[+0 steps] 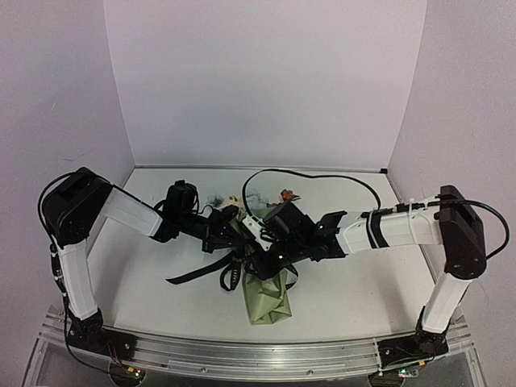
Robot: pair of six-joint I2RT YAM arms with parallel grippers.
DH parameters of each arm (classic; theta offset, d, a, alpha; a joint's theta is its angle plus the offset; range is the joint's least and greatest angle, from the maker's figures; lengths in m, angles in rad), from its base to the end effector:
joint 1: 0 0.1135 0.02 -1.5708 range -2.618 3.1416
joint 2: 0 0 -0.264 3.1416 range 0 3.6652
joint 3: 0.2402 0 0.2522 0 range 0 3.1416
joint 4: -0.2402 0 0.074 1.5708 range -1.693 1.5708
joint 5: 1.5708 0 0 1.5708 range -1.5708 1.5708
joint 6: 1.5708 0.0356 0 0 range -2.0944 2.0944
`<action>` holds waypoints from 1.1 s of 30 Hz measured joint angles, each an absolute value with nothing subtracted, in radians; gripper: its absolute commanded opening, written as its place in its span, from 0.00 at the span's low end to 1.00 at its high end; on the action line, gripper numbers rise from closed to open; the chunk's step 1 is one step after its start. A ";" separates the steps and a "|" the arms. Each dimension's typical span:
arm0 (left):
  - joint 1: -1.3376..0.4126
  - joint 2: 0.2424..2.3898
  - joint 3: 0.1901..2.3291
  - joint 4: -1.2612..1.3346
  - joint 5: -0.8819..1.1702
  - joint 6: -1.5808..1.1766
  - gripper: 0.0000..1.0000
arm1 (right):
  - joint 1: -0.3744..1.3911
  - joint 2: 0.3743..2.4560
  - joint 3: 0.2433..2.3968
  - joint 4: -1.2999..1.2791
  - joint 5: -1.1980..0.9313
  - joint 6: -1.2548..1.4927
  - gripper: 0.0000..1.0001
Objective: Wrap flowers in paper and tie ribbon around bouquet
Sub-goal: Adjust the half-tied ribbon on the folded bouquet.
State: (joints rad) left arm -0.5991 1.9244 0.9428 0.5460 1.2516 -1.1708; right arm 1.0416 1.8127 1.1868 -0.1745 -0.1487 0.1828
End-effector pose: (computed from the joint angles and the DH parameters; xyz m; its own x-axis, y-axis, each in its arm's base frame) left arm 0.2903 -0.2392 0.1549 -0.9535 0.3011 0.0160 0.0248 0.1310 -0.9911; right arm 0.1938 0.3419 0.1966 -0.5209 -0.5346 -0.6655 -0.8248 0.5160 0.2311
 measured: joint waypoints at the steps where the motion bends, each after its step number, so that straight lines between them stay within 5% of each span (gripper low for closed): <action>1: -0.598 1.930 0.925 0.624 1.257 -1.235 0.00 | 1.043 1.813 1.180 -0.159 -0.137 0.179 0.54; 9: -0.595 2.108 0.886 1.176 1.222 -1.802 0.00 | 1.044 1.811 1.119 -0.069 -0.098 0.220 0.53; 19: -0.595 2.131 0.858 1.276 1.201 -1.873 0.00 | 1.037 1.725 1.099 -0.077 -0.169 0.384 0.55; 22: -0.598 2.078 0.851 1.179 1.201 -1.721 0.00 | 1.031 1.675 1.116 -0.163 -0.187 0.410 0.52; 33: -0.681 1.949 1.072 0.162 0.977 -0.829 0.00 | 1.027 1.715 1.341 -0.463 -0.203 0.386 0.46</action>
